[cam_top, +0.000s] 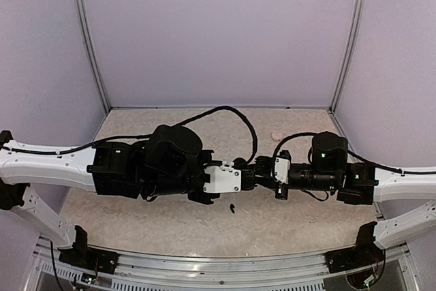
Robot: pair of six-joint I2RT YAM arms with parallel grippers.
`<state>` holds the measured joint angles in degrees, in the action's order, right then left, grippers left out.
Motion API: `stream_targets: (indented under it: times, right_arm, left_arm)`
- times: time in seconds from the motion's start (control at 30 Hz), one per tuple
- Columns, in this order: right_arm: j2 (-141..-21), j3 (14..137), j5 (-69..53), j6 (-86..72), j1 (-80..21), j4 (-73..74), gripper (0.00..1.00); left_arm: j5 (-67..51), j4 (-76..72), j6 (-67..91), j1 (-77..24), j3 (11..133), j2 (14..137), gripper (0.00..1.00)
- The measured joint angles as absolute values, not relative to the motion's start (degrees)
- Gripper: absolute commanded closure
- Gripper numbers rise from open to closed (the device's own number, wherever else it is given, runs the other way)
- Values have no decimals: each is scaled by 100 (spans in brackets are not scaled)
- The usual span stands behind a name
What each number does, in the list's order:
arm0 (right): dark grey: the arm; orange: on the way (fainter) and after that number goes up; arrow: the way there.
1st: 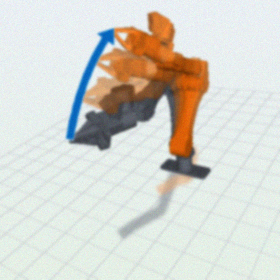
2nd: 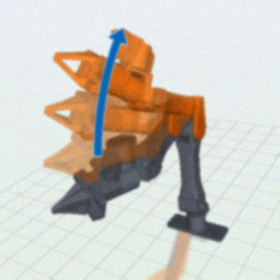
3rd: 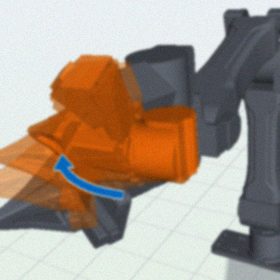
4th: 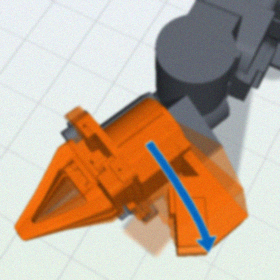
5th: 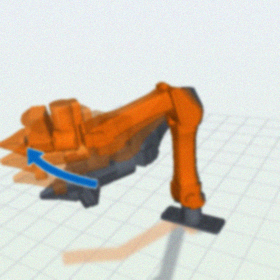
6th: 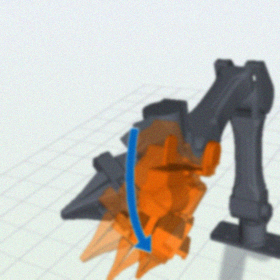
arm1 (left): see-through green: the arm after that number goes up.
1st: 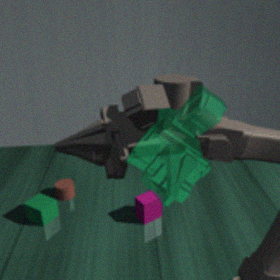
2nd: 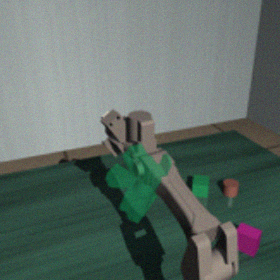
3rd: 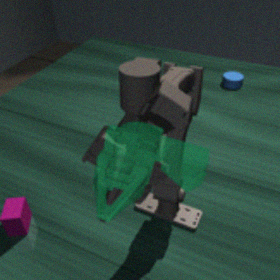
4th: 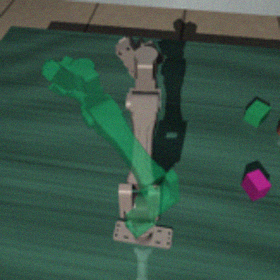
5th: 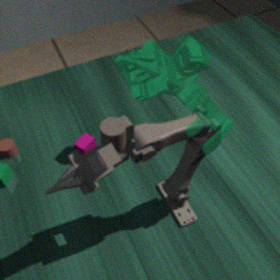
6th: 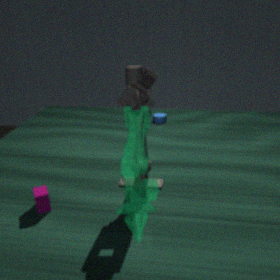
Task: Insert the wireless bluetooth earbuds into the charging case
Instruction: Insert the right earbud into the right side groove of the charging case.
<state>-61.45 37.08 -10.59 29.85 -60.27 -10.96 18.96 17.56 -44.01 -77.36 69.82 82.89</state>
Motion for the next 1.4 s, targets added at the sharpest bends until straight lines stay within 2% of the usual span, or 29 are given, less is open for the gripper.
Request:
stream_targets:
  times: [1.4]
  right_arm:
    - [-6302,3798,-1098,2484,-6038,-694,100]
  left_arm:
    - [2563,2169,-4884,-8042,7227,8680,89]
